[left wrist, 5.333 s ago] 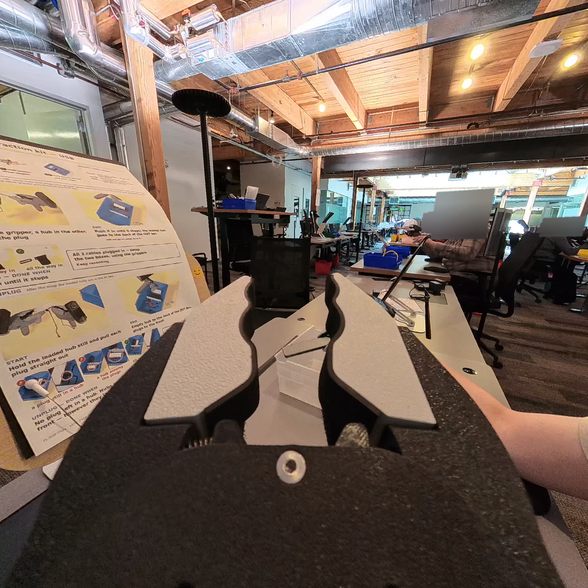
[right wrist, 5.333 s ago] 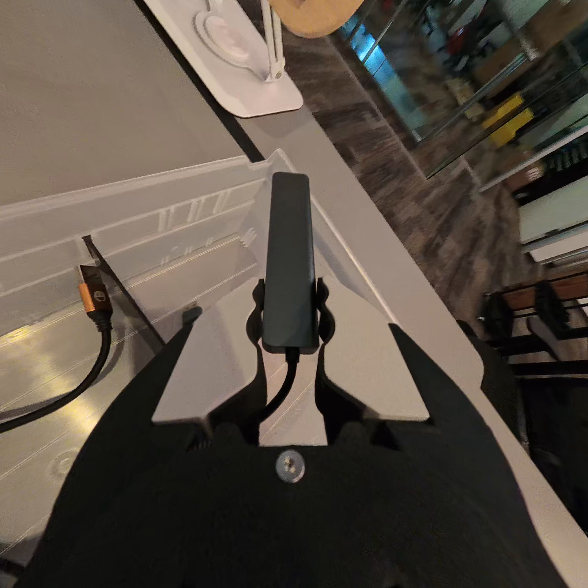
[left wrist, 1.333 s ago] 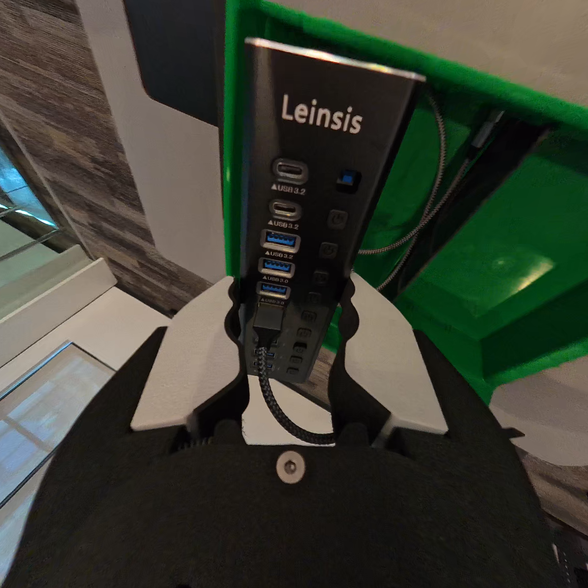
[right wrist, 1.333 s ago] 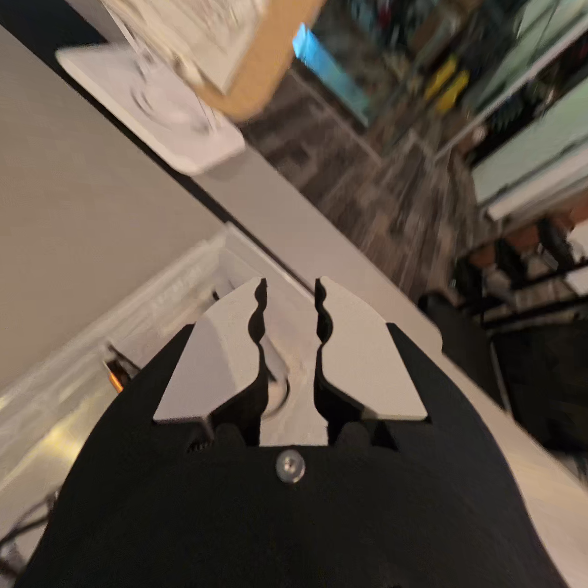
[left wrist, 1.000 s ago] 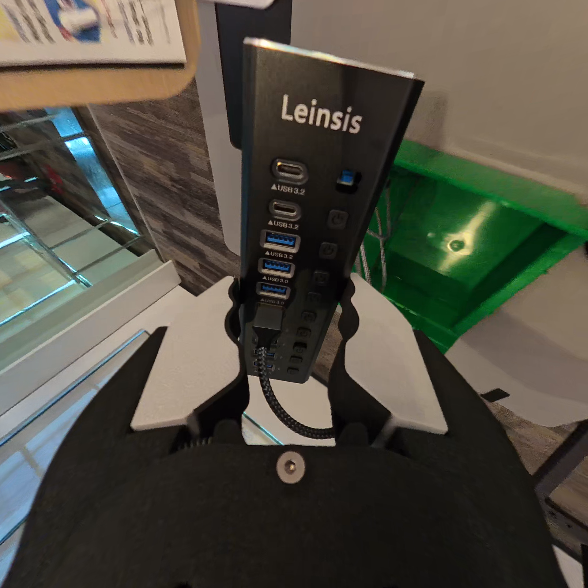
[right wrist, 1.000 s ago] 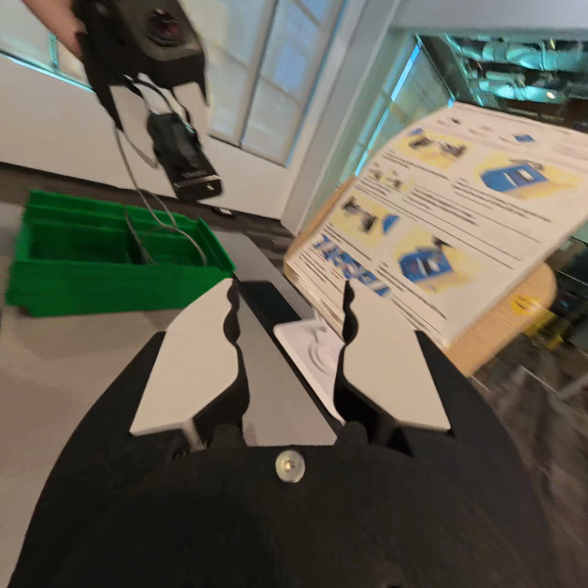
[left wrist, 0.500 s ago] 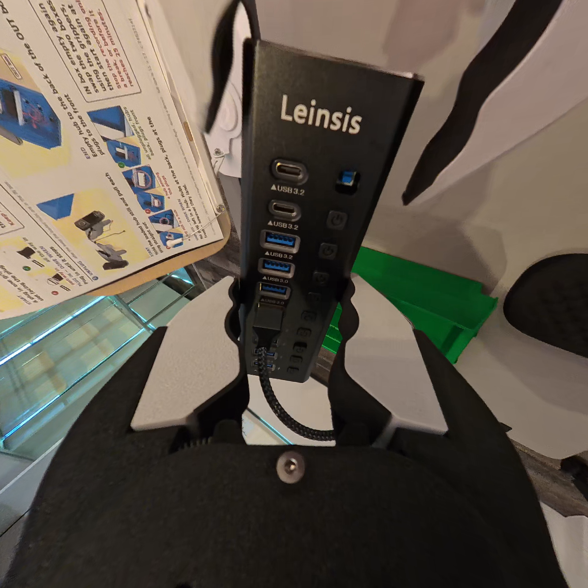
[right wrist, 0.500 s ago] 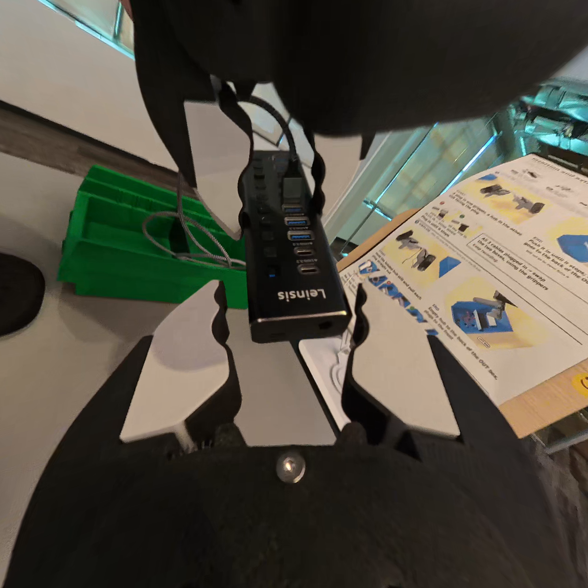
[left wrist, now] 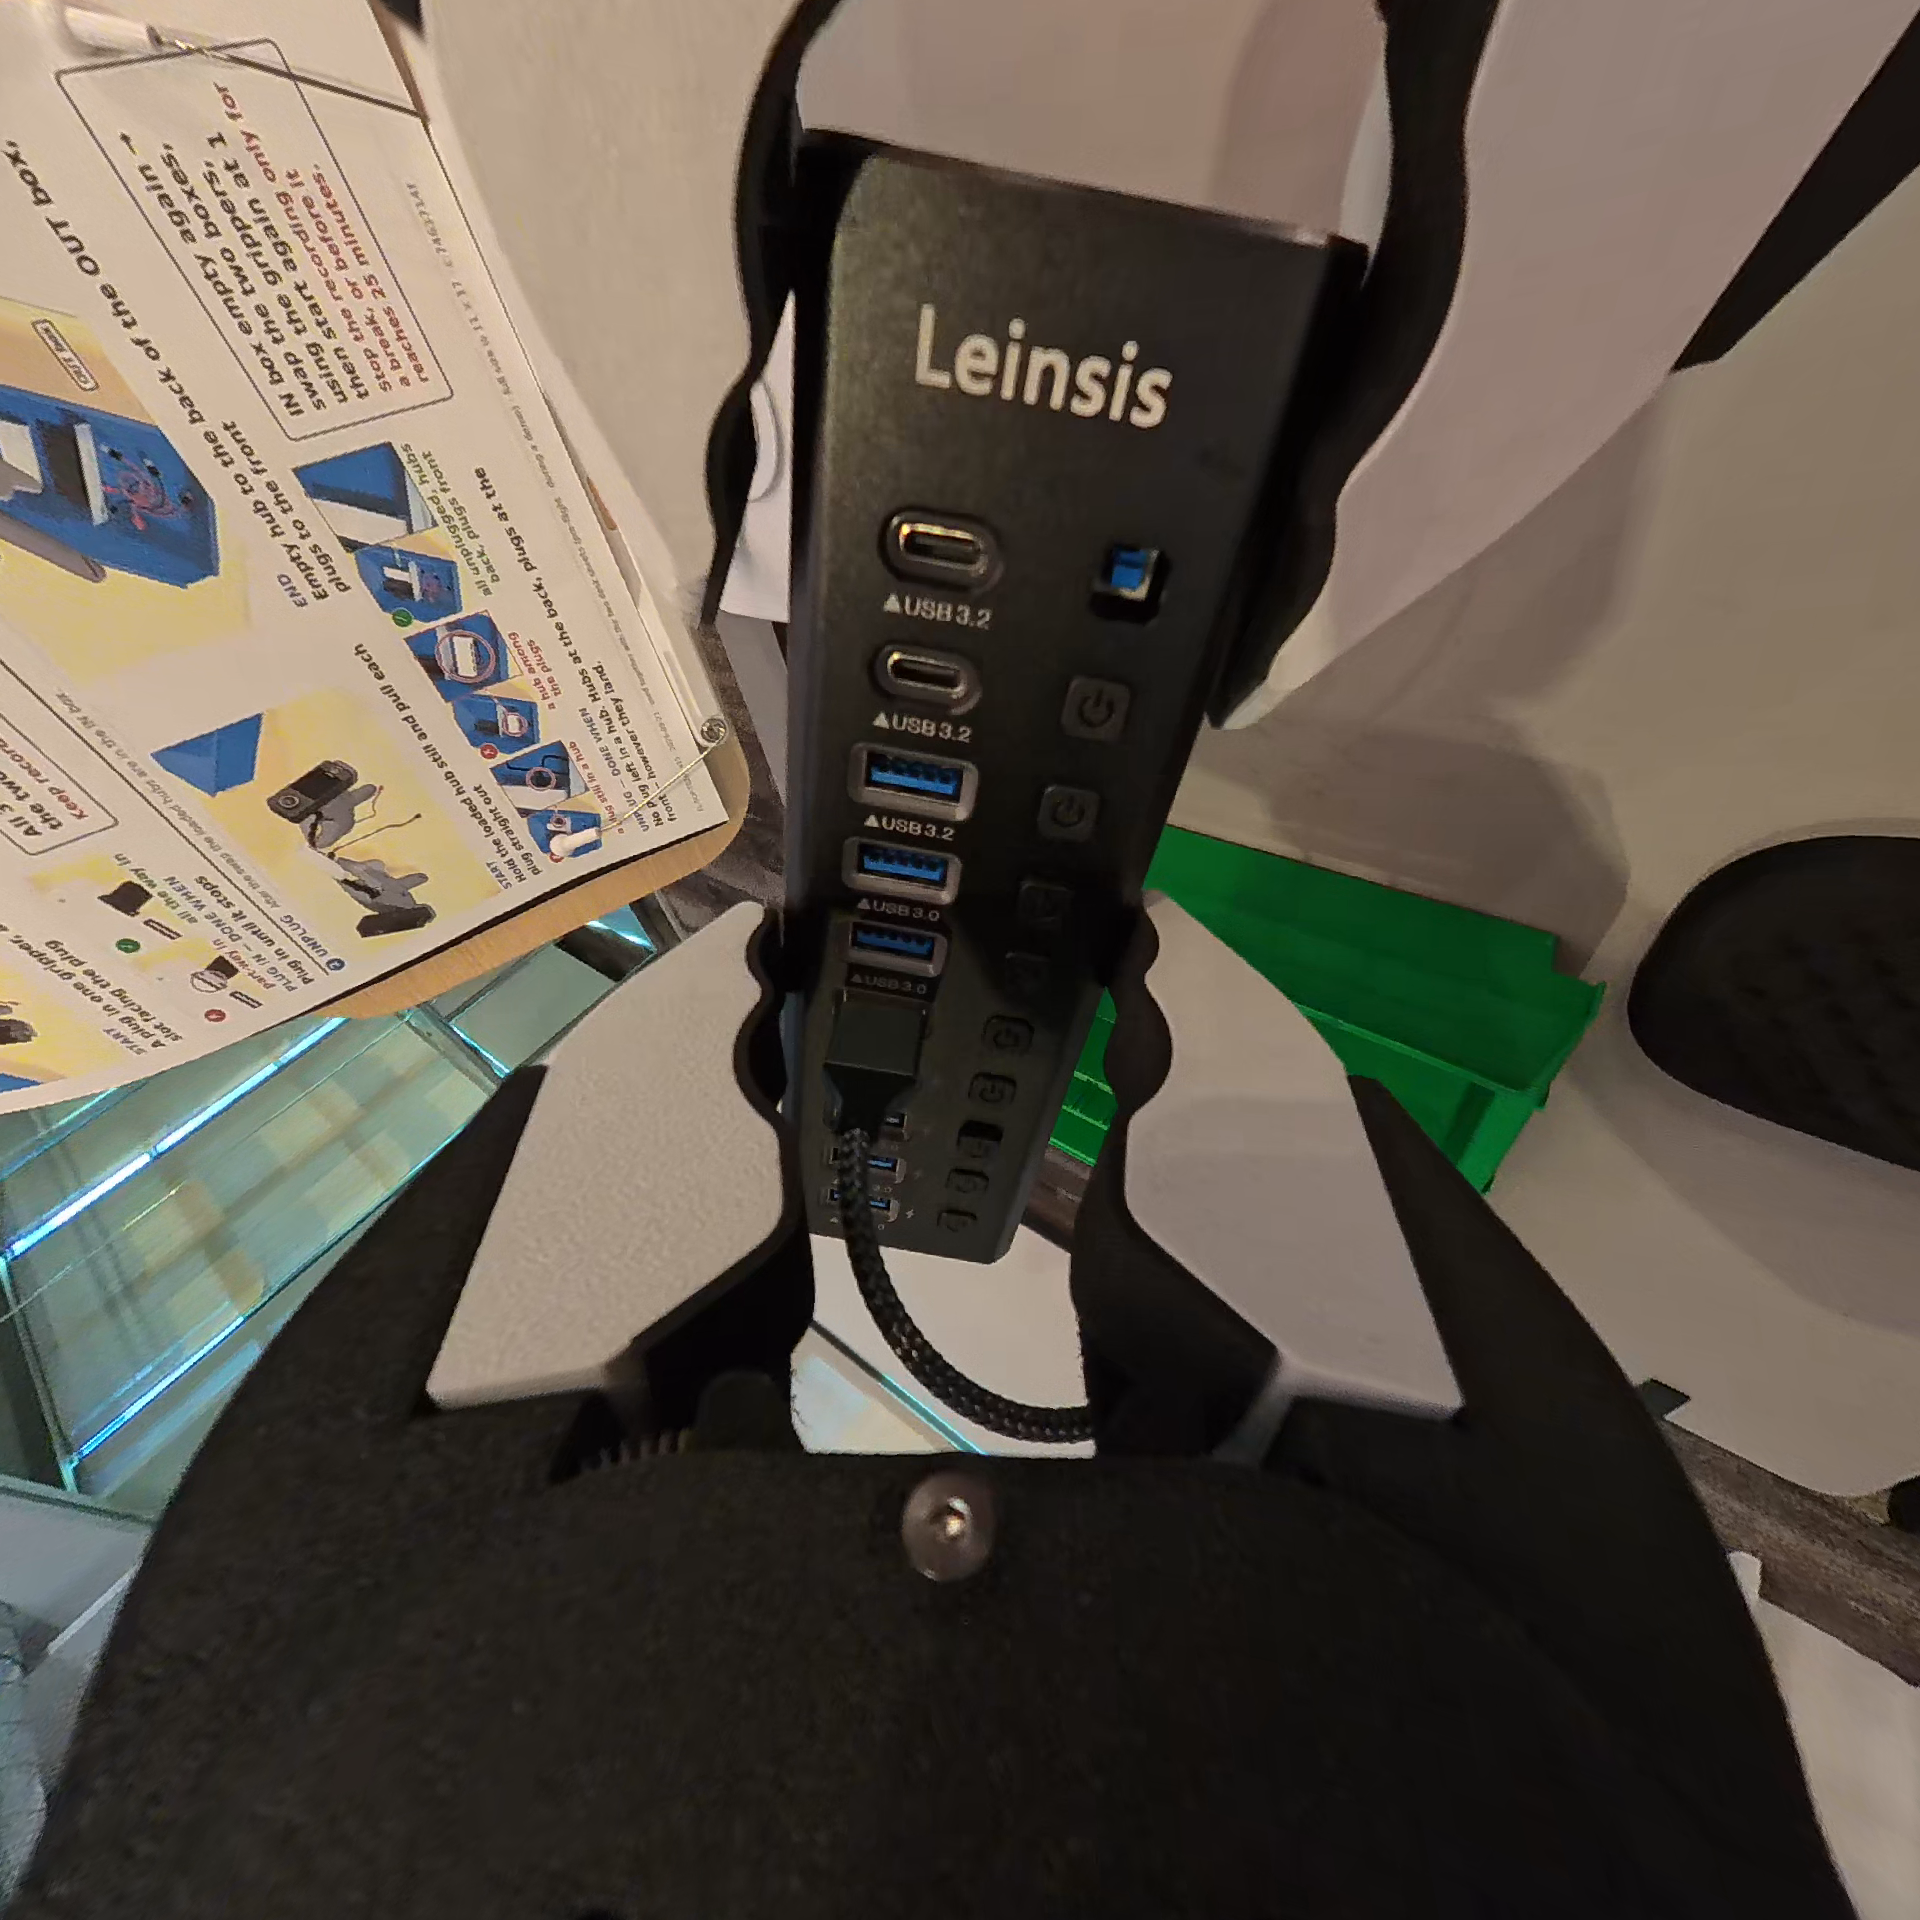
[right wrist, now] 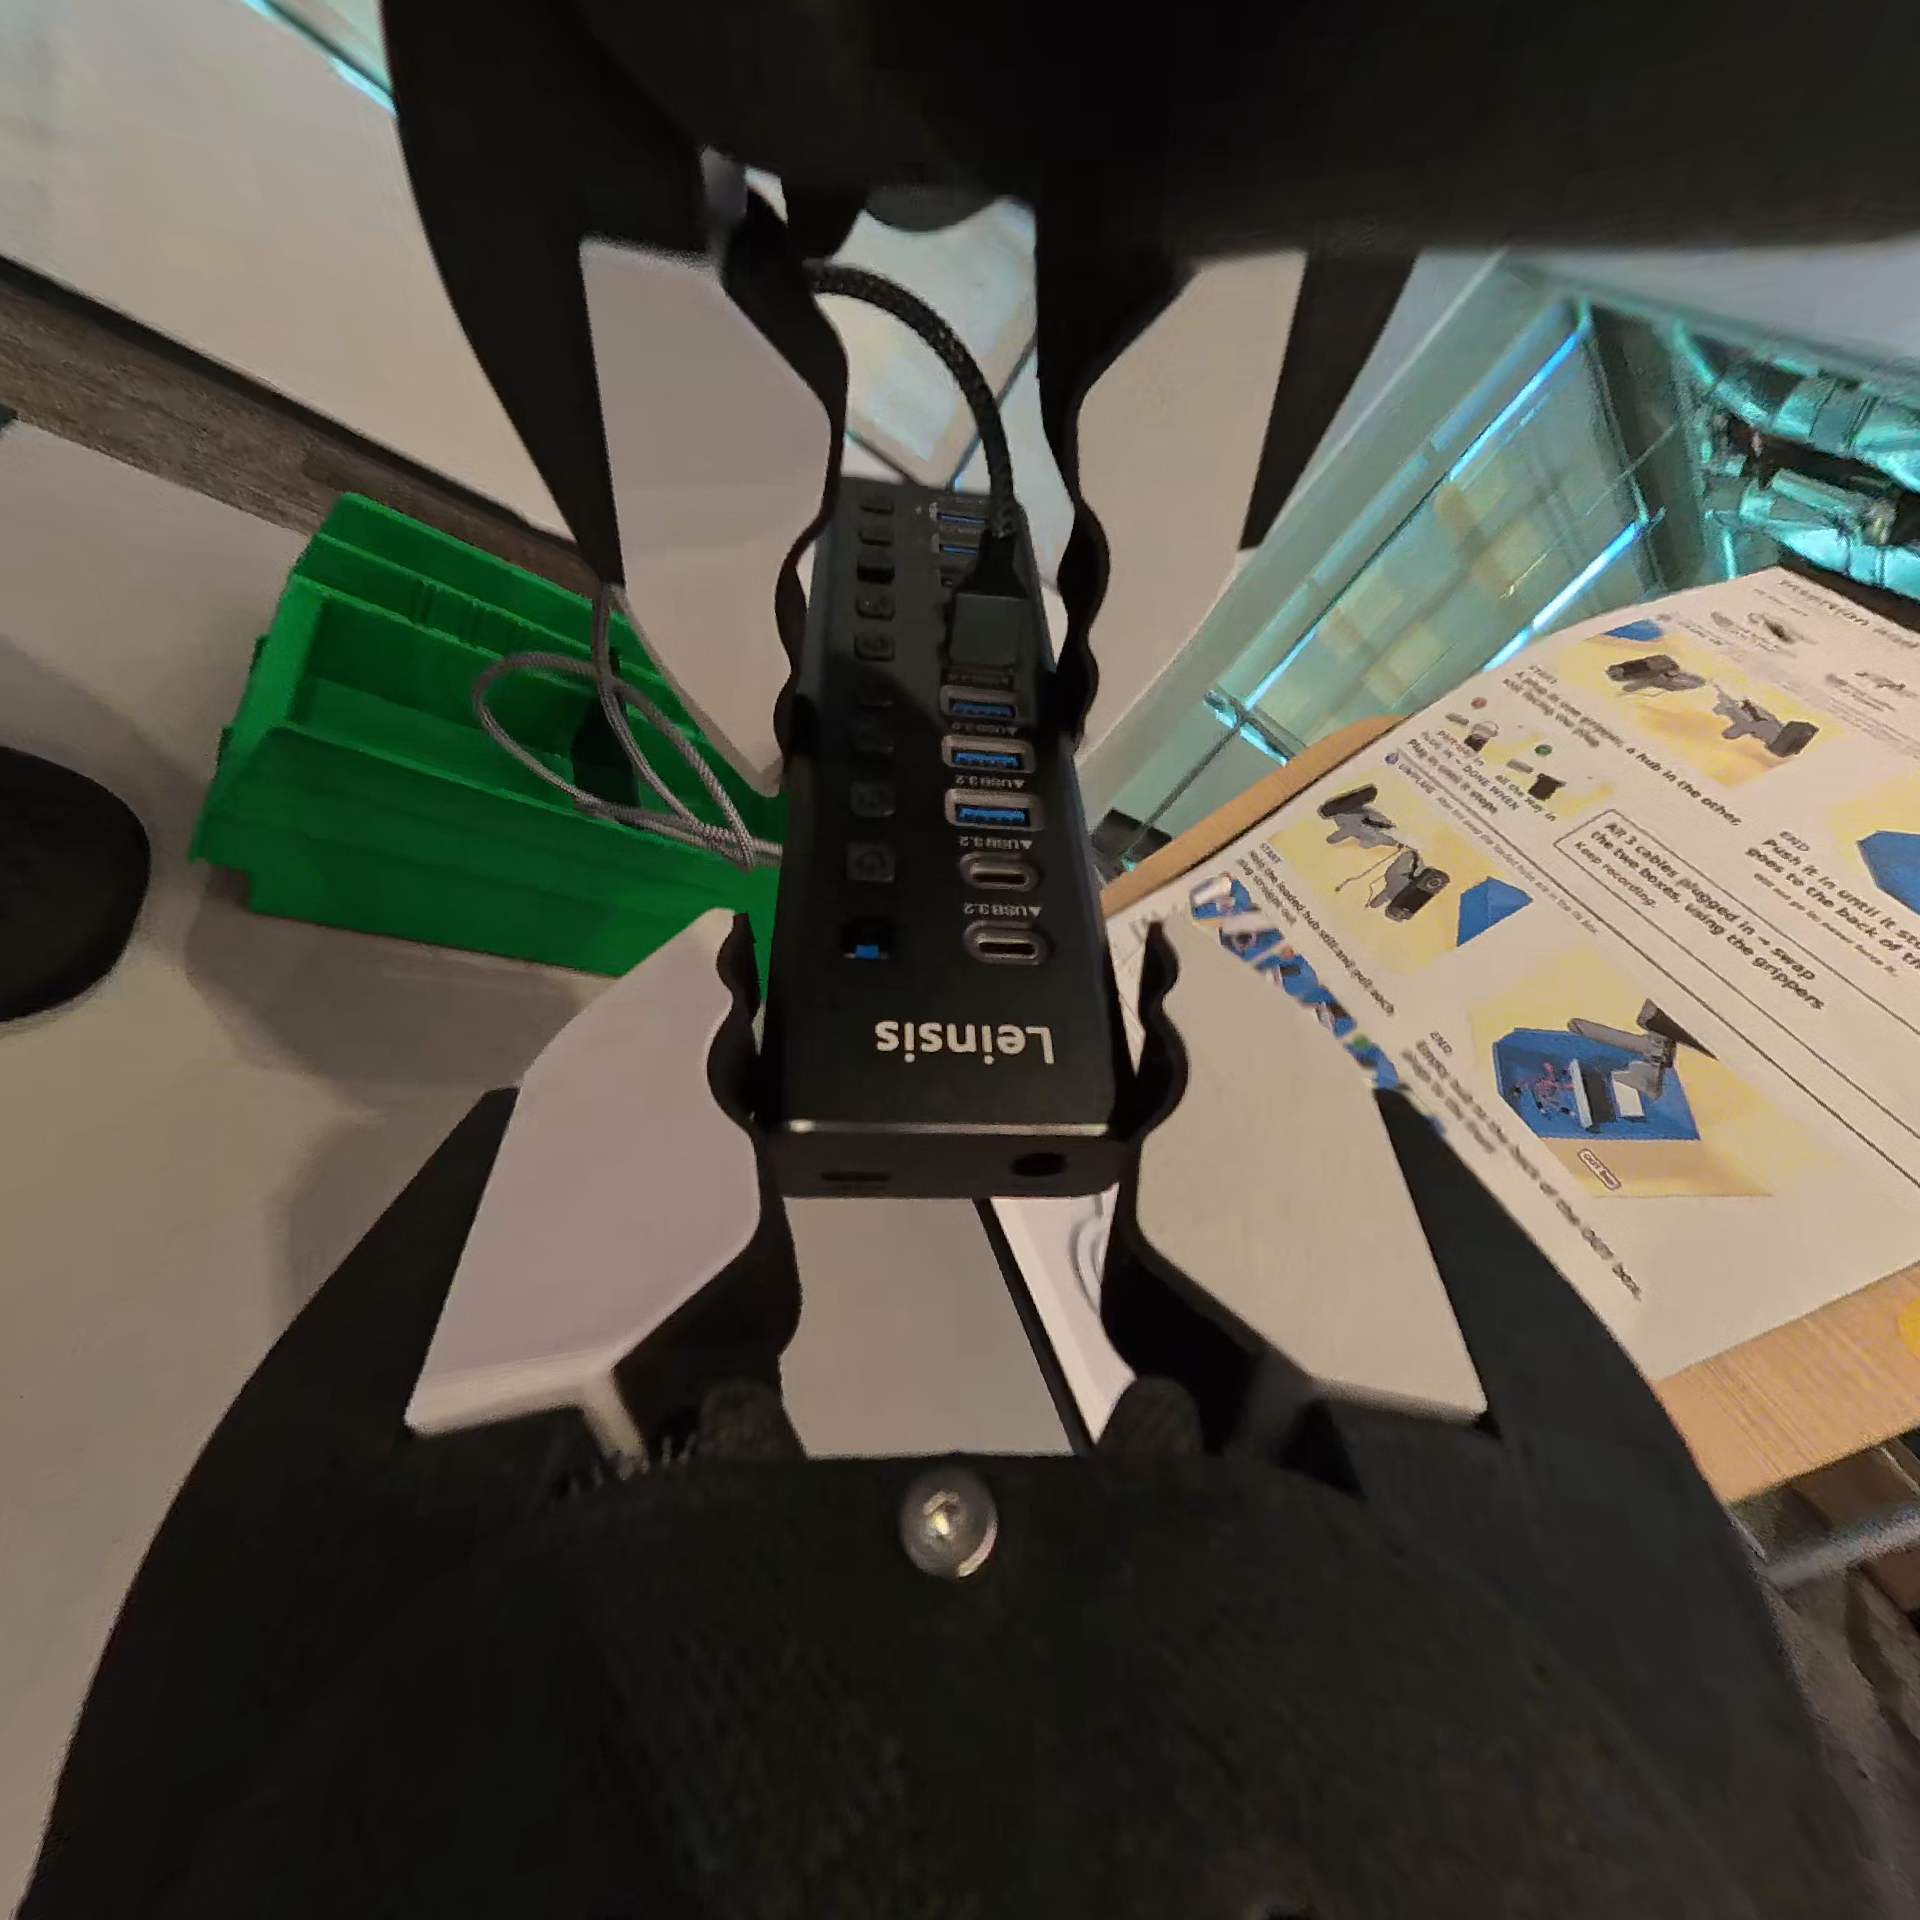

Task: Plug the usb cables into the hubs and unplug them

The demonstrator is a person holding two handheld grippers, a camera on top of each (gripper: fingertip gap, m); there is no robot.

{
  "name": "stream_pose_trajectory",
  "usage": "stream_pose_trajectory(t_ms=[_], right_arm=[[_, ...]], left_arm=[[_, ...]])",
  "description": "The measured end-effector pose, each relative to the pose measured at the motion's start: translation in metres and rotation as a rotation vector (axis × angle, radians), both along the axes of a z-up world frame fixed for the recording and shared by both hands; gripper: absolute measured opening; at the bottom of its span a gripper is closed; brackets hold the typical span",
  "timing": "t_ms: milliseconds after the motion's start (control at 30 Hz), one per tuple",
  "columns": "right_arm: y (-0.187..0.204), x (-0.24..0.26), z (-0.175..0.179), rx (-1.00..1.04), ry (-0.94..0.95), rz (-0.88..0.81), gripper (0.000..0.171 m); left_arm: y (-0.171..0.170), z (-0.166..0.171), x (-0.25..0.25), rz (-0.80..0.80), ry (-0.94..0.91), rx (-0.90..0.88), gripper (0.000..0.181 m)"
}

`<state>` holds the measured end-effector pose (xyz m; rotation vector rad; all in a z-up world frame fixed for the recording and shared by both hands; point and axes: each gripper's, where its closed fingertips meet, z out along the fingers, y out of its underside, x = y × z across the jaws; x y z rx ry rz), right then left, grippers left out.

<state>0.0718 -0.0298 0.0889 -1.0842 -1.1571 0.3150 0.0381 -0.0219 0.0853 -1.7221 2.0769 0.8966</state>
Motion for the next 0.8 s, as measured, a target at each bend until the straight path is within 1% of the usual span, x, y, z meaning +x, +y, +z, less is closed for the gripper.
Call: stream_pose_trajectory(t_ms=[67, 100, 133, 200, 267, 300, 400, 433, 467, 533, 600, 633, 700, 733, 767, 800], right_arm=[[-0.009, 0.001, 0.01, 0.009, 0.093, 0.077, 0.072], [-0.014, 0.004, 0.018, 0.001, 0.172, 0.128, 0.079], [-0.016, 0.011, 0.03, -0.007, 0.272, 0.171, 0.086], [-0.014, 0.033, 0.052, -0.043, 0.493, 0.208, 0.086], [0.001, 0.054, 0.067, -0.162, 0.689, 0.171, 0.083], [0.001, 0.056, 0.071, -0.222, 0.759, 0.196, 0.083], [0.0, 0.047, 0.075, -0.425, 0.901, 0.275, 0.084], [0.003, 0.041, 0.072, -0.523, 0.94, 0.28, 0.083], [0.0, 0.033, 0.07, -0.617, 0.967, 0.321, 0.084], [-0.002, 0.02, 0.064, -0.788, 1.027, 0.372, 0.075], [0.0, 0.018, 0.057, -0.907, 1.131, 0.41, 0.066], [0.004, 0.02, 0.052, -0.958, 1.183, 0.411, 0.064], [0.01, 0.029, 0.048, -1.008, 1.279, 0.462, 0.057], [0.013, 0.033, 0.046, -1.029, 1.311, 0.479, 0.048], [0.016, 0.037, 0.045, -1.051, 1.336, 0.486, 0.045], [0.018, 0.038, 0.043, -1.072, 1.345, 0.495, 0.046]], left_arm=[[-0.003, 0.002, 0.002, -0.009, -0.017, -0.011, 0.06], [-0.004, 0.006, 0.002, -0.015, -0.026, -0.003, 0.061], [-0.004, 0.01, 0.002, -0.016, -0.036, 0.009, 0.061], [-0.003, 0.019, 0.002, -0.008, -0.072, 0.029, 0.061], [0.0, 0.031, 0.0, 0.0, -0.114, 0.059, 0.061], [0.002, 0.038, 0.0, 0.007, -0.137, 0.079, 0.06], [0.009, 0.054, 0.0, 0.034, -0.198, 0.143, 0.061], [0.012, 0.057, 0.001, 0.04, -0.211, 0.168, 0.06], [0.014, 0.058, 0.002, 0.052, -0.219, 0.19, 0.06], [0.019, 0.058, 0.009, 0.066, -0.237, 0.23, 0.06], [0.02, 0.054, 0.019, 0.07, -0.267, 0.244, 0.061], [0.019, 0.05, 0.026, 0.066, -0.284, 0.235, 0.061], [0.017, 0.041, 0.04, 0.057, -0.294, 0.228, 0.06], [0.019, 0.04, 0.045, 0.056, -0.288, 0.253, 0.06], [0.02, 0.038, 0.049, 0.043, -0.278, 0.269, 0.06], [0.021, 0.033, 0.054, 0.038, -0.271, 0.265, 0.06]])
